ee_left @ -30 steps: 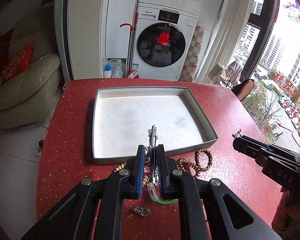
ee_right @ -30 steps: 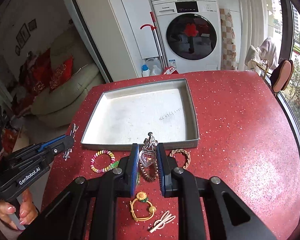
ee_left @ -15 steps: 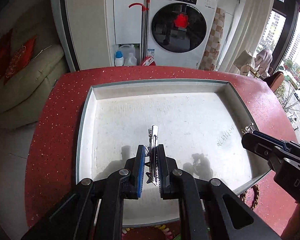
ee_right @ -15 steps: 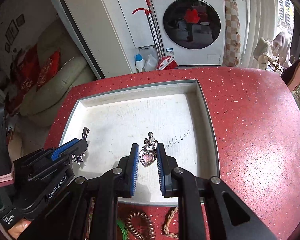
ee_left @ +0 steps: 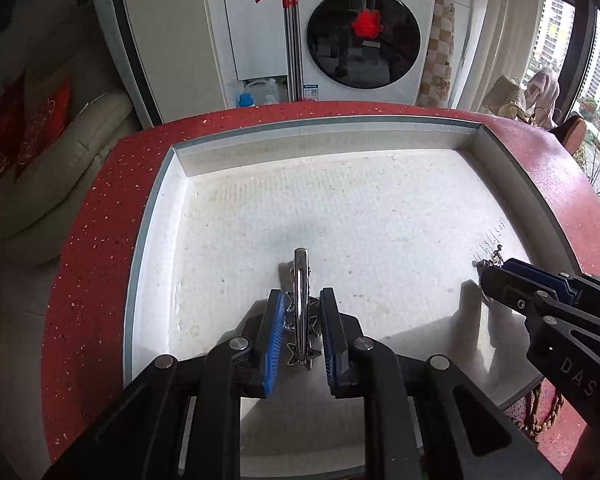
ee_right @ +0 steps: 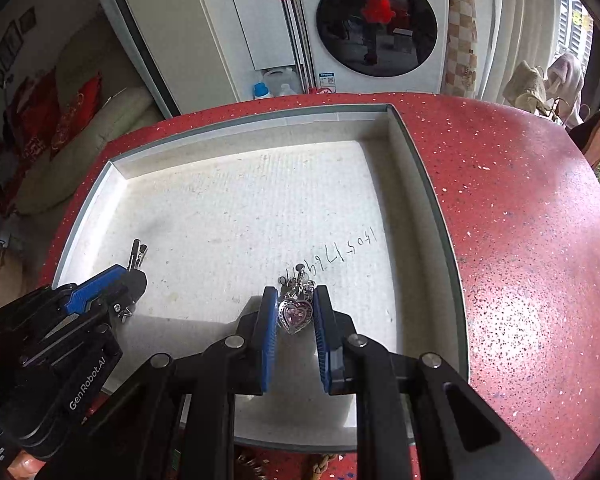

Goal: Organize jewelry
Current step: 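Release the clip from the left tool into the tray while the right tool drops the pendant there, then grasp the black claw clip with the left tool while the right tool grasps the cream bunny-ear clip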

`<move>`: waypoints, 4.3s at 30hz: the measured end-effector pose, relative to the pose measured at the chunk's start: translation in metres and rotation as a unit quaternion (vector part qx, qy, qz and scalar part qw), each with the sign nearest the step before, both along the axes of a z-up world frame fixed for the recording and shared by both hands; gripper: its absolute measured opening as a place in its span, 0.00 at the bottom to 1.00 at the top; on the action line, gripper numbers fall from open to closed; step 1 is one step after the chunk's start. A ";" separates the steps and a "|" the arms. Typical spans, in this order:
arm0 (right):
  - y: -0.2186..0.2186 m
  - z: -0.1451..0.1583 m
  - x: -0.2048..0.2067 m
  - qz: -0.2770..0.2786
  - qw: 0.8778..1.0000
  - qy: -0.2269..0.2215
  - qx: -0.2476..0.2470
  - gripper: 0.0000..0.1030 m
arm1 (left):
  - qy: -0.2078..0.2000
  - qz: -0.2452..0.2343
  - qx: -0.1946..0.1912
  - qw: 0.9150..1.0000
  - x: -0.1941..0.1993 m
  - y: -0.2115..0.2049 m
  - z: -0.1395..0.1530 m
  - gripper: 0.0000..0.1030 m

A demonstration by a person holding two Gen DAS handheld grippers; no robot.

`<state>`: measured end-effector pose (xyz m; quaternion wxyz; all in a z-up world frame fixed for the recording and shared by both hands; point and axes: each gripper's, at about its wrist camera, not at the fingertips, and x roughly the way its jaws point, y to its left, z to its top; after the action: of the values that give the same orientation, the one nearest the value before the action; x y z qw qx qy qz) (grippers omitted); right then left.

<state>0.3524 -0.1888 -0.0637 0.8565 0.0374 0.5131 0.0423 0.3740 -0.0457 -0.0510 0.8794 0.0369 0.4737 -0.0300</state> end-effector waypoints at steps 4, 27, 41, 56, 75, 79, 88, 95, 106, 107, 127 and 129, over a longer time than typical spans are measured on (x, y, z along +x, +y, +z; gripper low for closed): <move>0.004 0.002 -0.002 0.003 1.000 0.004 0.009 0.37 | 0.009 0.008 -0.007 1.000 -0.002 0.002 0.002 0.36; -0.012 0.062 -0.061 -0.037 0.997 -0.056 0.041 0.57 | -0.056 0.013 -0.053 0.997 -0.052 0.027 0.051 1.00; -0.005 0.114 -0.144 -0.051 0.984 -0.160 0.056 0.92 | -0.082 -0.016 -0.066 0.994 -0.140 0.044 0.092 1.00; 0.009 0.117 -0.240 -0.029 0.982 -0.162 0.087 1.00 | -0.108 0.016 -0.064 0.992 -0.266 0.102 0.085 1.00; 0.006 0.014 -0.292 -0.091 0.995 -0.017 0.043 1.00 | -0.050 0.024 -0.035 0.998 -0.316 0.125 0.007 1.00; 0.003 0.012 -0.289 -0.104 0.994 -0.015 0.036 1.00 | -0.051 0.025 -0.037 0.998 -0.311 0.126 0.006 1.00; 0.008 0.005 -0.267 -0.121 0.992 -0.006 0.014 0.89 | -0.058 0.013 -0.034 0.998 -0.309 0.120 0.006 1.00; 0.018 0.001 -0.250 -0.125 0.992 -0.014 -0.023 0.76 | -0.053 0.005 -0.027 0.998 -0.308 0.115 0.002 0.97; 0.026 -0.001 -0.240 -0.108 0.991 -0.026 -0.078 0.54 | -0.037 -0.009 -0.020 0.999 -0.309 0.106 -0.006 0.76; 0.024 0.000 -0.241 -0.108 0.991 -0.026 -0.078 0.52 | -0.034 -0.011 -0.020 0.999 -0.309 0.105 -0.008 0.71; 0.000 0.013 -0.253 -0.092 0.994 -0.054 0.012 0.09 | -0.029 -0.012 -0.095 0.995 -0.308 0.120 0.003 0.54; -0.002 0.015 -0.254 -0.089 0.994 -0.056 0.023 0.09 | -0.030 -0.011 -0.096 0.995 -0.307 0.121 0.006 0.54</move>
<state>0.0980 -0.1911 -0.0485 0.8832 0.0996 0.4579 -0.0202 0.0666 0.0755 -0.0449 0.8925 -0.0412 0.4413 -0.0840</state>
